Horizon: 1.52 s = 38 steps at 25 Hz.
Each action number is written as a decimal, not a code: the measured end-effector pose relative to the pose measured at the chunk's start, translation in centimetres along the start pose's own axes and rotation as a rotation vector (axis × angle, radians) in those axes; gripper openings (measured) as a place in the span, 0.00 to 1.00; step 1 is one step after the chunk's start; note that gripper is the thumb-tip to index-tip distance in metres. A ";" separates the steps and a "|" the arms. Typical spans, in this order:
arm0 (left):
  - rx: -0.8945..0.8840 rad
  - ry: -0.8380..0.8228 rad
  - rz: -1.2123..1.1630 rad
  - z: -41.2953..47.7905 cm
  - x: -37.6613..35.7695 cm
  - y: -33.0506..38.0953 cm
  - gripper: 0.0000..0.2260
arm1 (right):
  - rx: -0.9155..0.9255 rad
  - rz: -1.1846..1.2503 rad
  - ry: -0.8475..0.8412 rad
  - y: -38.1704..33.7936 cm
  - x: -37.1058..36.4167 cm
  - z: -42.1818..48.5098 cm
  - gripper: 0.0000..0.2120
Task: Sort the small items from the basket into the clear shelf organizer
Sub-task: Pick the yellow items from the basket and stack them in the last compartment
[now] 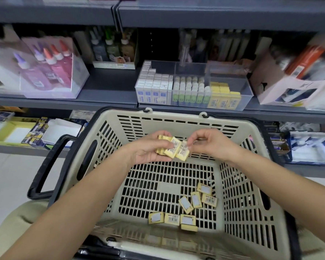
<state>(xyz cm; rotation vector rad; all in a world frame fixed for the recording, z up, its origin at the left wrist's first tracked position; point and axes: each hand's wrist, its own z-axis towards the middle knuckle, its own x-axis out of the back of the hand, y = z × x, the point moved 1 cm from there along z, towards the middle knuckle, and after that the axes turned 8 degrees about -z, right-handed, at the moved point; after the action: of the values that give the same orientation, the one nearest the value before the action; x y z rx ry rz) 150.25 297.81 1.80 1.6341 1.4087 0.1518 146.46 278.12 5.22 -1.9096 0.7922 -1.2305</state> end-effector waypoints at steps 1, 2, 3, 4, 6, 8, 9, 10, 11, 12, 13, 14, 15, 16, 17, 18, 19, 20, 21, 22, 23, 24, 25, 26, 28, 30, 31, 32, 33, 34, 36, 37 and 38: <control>-0.017 -0.013 -0.008 -0.1 -0.6 0.4 0.11 | 0.007 0.005 0.023 -0.1 0.8 -0.2 0.09; -0.033 -0.029 -0.008 -0.1 -1.2 0.7 0.13 | 0.017 0.029 0.043 -0.1 1.5 -0.3 0.10; -0.047 -0.046 -0.004 -0.1 -1.9 1.0 0.14 | 0.028 0.052 0.055 -0.1 2.3 -0.4 0.12; -0.060 -0.059 0.000 0.0 -2.6 1.3 0.15 | 0.034 0.069 0.053 -0.1 3.1 -0.5 0.14; -0.088 -0.061 0.006 0.4 -4.0 1.9 0.15 | 0.026 0.064 0.041 0.1 4.7 -0.6 0.17; -0.123 -0.050 0.042 1.1 -5.4 2.6 0.14 | 0.039 -0.030 0.060 -0.1 6.3 -0.8 0.14; -0.143 -0.041 0.068 1.5 -6.2 3.1 0.13 | 0.058 -0.095 0.062 -0.3 7.3 -0.9 0.12; -0.169 -0.025 0.088 2.0 -6.9 3.6 0.12 | 0.077 -0.145 0.063 -0.7 8.4 -1.0 0.11; -0.203 -0.005 0.098 2.5 -7.6 4.3 0.12 | 0.093 -0.165 0.074 -1.0 9.8 -0.9 0.10; -0.236 0.018 0.096 3.0 -8.2 5.0 0.13 | 0.105 -0.154 0.107 -1.2 11.4 -0.6 0.10; -0.263 0.037 0.087 3.5 -8.7 5.7 0.14 | 0.119 -0.139 0.170 -1.4 13.2 -0.1 0.08; -0.285 0.053 0.076 3.9 -9.1 6.3 0.15 | 0.136 -0.148 0.259 -1.5 14.9 0.5 0.07; -0.301 0.062 0.068 4.4 -9.5 6.8 0.15 | 0.141 -0.225 0.374 -1.5 16.6 1.3 0.06; -0.312 0.067 0.064 4.9 -9.8 7.1 0.15 | 0.130 -0.375 0.487 -1.3 17.9 2.2 0.06; -0.316 0.072 0.064 5.3 -10.0 7.2 0.15 | 0.108 -0.569 0.571 -1.0 18.8 3.1 0.06; -0.315 0.076 0.066 5.7 -10.2 7.3 0.15 | 0.082 -0.755 0.617 -0.7 19.1 3.9 0.08; -0.309 0.080 0.067 6.0 -10.3 7.2 0.16 | 0.056 -0.886 0.627 -0.2 19.1 4.7 0.09; -0.301 0.084 0.068 6.2 -10.3 7.1 0.16 | 0.034 -0.950 0.612 0.3 18.8 5.4 0.09; -0.294 0.083 0.070 6.4 -10.3 7.1 0.16 | 0.016 -0.956 0.581 0.8 18.5 6.1 0.10; -0.290 0.078 0.071 6.5 -10.2 7.1 0.16 | -0.010 -0.916 0.535 1.2 18.2 6.7 0.09; -0.289 0.074 0.072 6.5 -10.1 7.2 0.15 | -0.041 -0.850 0.483 1.5 18.1 7.2 0.09; -0.290 0.071 0.073 6.6 -10.1 7.3 0.15 | -0.065 -0.791 0.436 1.8 18.1 7.6 0.08; -0.292 0.075 0.074 6.7 -10.0 7.4 0.15 | -0.075 -0.769 0.404 2.0 18.1 7.9 0.07; -0.296 0.085 0.073 6.8 -10.0 7.5 0.15 | -0.077 -0.794 0.383 2.0 18.0 8.2 0.07; -0.305 0.105 0.061 6.9 -10.1 7.6 0.15 | -0.075 -0.928 0.356 2.0 17.7 8.6 0.06; -0.315 0.116 0.047 7.1 -10.2 7.7 0.15 | -0.076 -1.007 0.328 1.9 17.4 8.9 0.07; -0.319 0.117 0.043 7.1 -10.3 7.7 0.15 | -0.083 -1.002 0.309 1.8 17.5 8.9 0.08; -0.324 0.117 0.041 7.1 -10.4 7.7 0.15 | -0.089 -0.978 0.290 1.8 17.5 8.9 0.08; -0.329 0.116 0.039 7.1 -10.4 7.7 0.14 | -0.090 -0.949 0.270 1.7 17.6 8.8 0.09; -0.332 0.115 0.034 7.1 -10.5 7.7 0.13 | -0.088 -0.929 0.257 1.5 17.7 8.6 0.09; -0.335 0.111 0.011 7.1 -10.5 7.7 0.13 | -0.056 -0.924 0.309 1.2 17.5 7.9 0.10; -0.336 0.110 -0.003 7.1 -10.5 7.7 0.14 | -0.009 -0.898 0.379 1.0 17.2 7.4 0.10; -0.339 0.108 -0.014 7.2 -10.5 7.8 0.14 | 0.049 -0.804 0.434 0.6 16.8 6.8 0.10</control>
<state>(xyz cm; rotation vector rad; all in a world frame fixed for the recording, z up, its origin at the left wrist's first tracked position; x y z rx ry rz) 156.82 285.98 8.09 1.3512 1.3890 0.4518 158.69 265.97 10.91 -2.0070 0.1562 -2.1704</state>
